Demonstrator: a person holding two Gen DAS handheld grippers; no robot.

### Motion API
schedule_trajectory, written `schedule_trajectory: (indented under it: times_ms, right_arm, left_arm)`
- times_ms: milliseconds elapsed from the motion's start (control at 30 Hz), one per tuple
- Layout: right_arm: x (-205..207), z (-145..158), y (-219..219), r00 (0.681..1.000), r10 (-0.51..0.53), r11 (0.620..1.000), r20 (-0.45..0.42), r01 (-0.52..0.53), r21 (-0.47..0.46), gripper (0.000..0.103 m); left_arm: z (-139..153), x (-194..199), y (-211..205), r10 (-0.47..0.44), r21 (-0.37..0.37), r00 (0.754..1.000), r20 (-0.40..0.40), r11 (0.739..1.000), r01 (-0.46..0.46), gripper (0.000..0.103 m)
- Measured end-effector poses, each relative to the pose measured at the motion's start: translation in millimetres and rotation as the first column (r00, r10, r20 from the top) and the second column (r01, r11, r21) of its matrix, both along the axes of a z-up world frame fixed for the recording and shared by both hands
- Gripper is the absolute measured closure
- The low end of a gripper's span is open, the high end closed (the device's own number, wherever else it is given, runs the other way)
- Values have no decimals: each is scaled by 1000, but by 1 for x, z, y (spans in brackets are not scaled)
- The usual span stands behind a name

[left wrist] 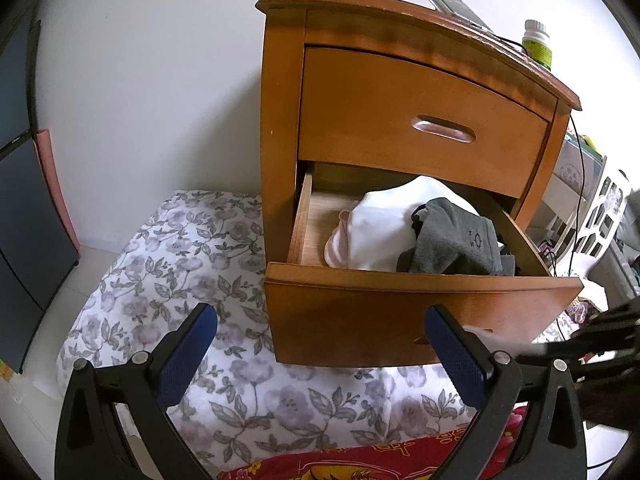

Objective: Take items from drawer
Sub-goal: 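Lift the white sock out with the right gripper and release it onto the bed, then reach the left gripper into the drawer and grasp the grey sock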

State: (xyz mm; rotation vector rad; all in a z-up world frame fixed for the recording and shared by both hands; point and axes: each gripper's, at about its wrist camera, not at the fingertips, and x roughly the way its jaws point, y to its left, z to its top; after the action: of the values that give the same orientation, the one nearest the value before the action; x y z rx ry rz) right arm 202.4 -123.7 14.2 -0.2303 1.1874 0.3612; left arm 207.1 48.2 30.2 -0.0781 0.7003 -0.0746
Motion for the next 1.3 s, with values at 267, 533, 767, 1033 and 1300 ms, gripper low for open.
schedule_trajectory:
  times_ms: [267,533,767,1033,1300]
  right_arm:
    - [22,-45,6,997,-41,999,-69,39,-31,93]
    - [32,-79,12,993,-70,995,-98,62,-81,92]
    - [34,-91,12,989,-73,993,-129,60,-103,91]
    - [31,-88,17,992,-51,993,-118,38,-115,68]
    - [25,-88,16,988,-53,991,-148,34,-127,38]
  left_arm:
    - [-7,3,8,22,-12,999,-24,1000,-22,0]
    - [-13,7,5,8,-9,999,-46,1000,-9,0]
    - [-17,9,4,7,-4,998,-58,1000,-7,0]
    - [-17,10,3,7,0,998,-60,1000,-7,0]
    - [-18,11,4,6,7,998,-66,1000,-6,0]
